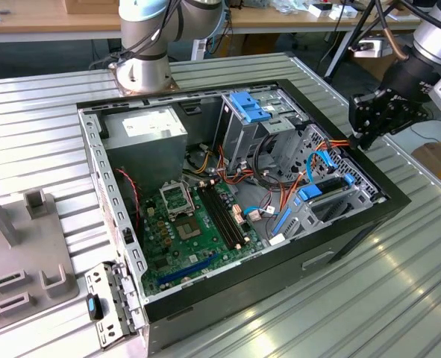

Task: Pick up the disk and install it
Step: 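Insert the first disk wire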

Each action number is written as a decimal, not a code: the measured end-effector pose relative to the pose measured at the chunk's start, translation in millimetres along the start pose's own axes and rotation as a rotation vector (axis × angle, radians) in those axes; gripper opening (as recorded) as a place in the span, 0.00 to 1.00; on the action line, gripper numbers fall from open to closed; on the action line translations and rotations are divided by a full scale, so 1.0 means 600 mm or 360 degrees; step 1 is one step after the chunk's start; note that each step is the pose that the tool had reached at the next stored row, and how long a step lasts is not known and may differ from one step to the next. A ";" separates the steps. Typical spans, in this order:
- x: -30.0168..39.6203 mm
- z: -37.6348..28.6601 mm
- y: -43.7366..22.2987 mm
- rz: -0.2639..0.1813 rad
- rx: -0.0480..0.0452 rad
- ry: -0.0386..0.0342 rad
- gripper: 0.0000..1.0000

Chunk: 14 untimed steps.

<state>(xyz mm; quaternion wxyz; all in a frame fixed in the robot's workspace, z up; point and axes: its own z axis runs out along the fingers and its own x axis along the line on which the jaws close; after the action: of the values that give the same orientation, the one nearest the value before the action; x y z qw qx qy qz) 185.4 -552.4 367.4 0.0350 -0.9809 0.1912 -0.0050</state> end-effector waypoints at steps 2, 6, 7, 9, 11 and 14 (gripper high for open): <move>0.000 0.000 0.000 0.0000 0.0000 0.0000 0.27; 0.000 0.000 -0.001 0.0000 0.0000 0.0000 0.20; 0.000 0.000 -0.001 0.0000 0.0000 0.0000 0.19; 0.000 0.000 -0.001 0.0000 0.0000 0.0000 0.16; 0.000 0.000 -0.001 0.0000 0.0000 0.0000 0.16; -0.001 0.000 -0.001 0.0000 0.0000 0.0000 0.16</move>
<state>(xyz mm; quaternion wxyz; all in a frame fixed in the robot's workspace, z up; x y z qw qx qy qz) 185.3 -551.6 367.4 0.0350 -0.9809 0.1913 -0.0050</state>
